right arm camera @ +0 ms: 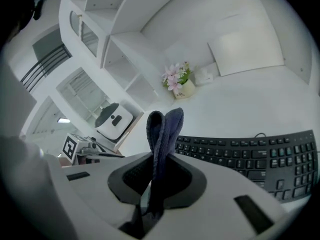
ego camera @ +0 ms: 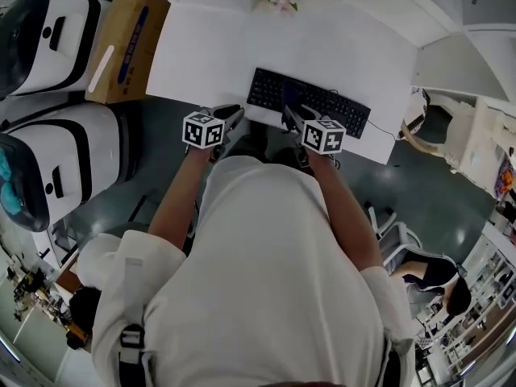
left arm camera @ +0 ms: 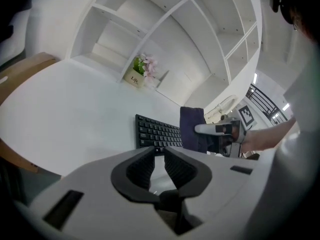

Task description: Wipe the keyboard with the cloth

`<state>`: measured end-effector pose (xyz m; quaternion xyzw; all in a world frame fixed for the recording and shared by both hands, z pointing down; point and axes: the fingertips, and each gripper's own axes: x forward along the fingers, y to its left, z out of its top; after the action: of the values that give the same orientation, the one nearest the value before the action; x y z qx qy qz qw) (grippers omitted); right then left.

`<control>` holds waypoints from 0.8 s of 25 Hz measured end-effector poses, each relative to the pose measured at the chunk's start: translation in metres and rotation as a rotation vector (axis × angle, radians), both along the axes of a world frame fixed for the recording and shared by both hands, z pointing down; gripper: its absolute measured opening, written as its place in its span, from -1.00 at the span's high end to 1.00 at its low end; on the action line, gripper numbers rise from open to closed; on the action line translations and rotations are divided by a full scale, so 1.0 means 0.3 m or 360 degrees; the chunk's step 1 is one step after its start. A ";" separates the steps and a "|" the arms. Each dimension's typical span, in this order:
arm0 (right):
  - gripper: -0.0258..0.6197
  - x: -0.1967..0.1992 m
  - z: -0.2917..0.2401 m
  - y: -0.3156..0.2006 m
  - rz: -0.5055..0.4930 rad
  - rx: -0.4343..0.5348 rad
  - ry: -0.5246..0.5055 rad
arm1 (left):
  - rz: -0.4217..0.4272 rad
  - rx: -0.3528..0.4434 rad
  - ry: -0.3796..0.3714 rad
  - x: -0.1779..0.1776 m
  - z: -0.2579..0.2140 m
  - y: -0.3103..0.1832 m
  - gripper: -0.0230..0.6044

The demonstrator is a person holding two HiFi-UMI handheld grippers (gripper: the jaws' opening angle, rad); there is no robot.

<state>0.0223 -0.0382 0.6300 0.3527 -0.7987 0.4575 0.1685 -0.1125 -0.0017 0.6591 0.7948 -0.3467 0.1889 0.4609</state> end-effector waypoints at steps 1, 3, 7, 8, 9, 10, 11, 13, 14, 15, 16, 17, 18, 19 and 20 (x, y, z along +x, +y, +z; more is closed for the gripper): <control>0.73 0.033 -0.007 0.011 0.0016 0.0004 0.0001 | -0.0004 0.0008 -0.0005 0.013 -0.009 0.001 0.72; 0.73 0.092 -0.030 0.032 0.0070 -0.0004 -0.0023 | -0.0031 0.0014 -0.0011 0.028 -0.026 0.009 0.72; 0.73 0.179 -0.098 0.077 0.0142 0.0034 -0.0072 | -0.0092 0.0032 0.0003 0.043 -0.073 0.038 0.72; 0.73 0.202 -0.108 0.092 0.0146 0.0049 -0.0066 | -0.0087 0.0046 -0.0001 0.053 -0.088 0.049 0.72; 0.73 0.227 -0.115 0.107 0.0149 0.0062 -0.0057 | -0.0077 0.0064 -0.0011 0.065 -0.104 0.060 0.73; 0.73 0.255 -0.120 0.123 0.0156 0.0070 -0.0047 | -0.0067 0.0086 -0.0023 0.076 -0.120 0.069 0.74; 0.73 0.284 -0.126 0.139 0.0167 0.0074 -0.0039 | -0.0064 0.0108 -0.0030 0.087 -0.137 0.077 0.74; 0.73 0.347 -0.149 0.172 0.0208 0.0082 -0.0043 | -0.0073 0.0146 -0.0032 0.104 -0.170 0.092 0.74; 0.73 0.379 -0.164 0.189 0.0233 0.0092 -0.0051 | -0.0078 0.0162 -0.0034 0.112 -0.184 0.100 0.75; 0.73 0.411 -0.178 0.206 0.0257 0.0106 -0.0057 | -0.0080 0.0178 -0.0041 0.118 -0.195 0.109 0.76; 0.73 0.443 -0.189 0.224 0.0277 0.0123 -0.0057 | -0.0080 0.0191 -0.0049 0.124 -0.205 0.120 0.76; 0.73 0.474 -0.198 0.244 0.0293 0.0140 -0.0051 | -0.0079 0.0203 -0.0057 0.130 -0.215 0.133 0.77; 0.73 0.505 -0.205 0.266 0.0304 0.0158 -0.0038 | -0.0080 0.0214 -0.0063 0.136 -0.226 0.148 0.77; 0.73 0.536 -0.210 0.291 0.0311 0.0178 -0.0020 | -0.0085 0.0226 -0.0068 0.143 -0.237 0.165 0.78; 0.73 0.570 -0.215 0.318 0.0318 0.0198 0.0003 | -0.0093 0.0237 -0.0071 0.149 -0.249 0.183 0.78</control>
<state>0.1932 0.0571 0.5655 0.4408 -0.7863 0.4211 0.1005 -0.0677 0.0532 0.5843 0.8120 -0.3932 0.1667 0.3979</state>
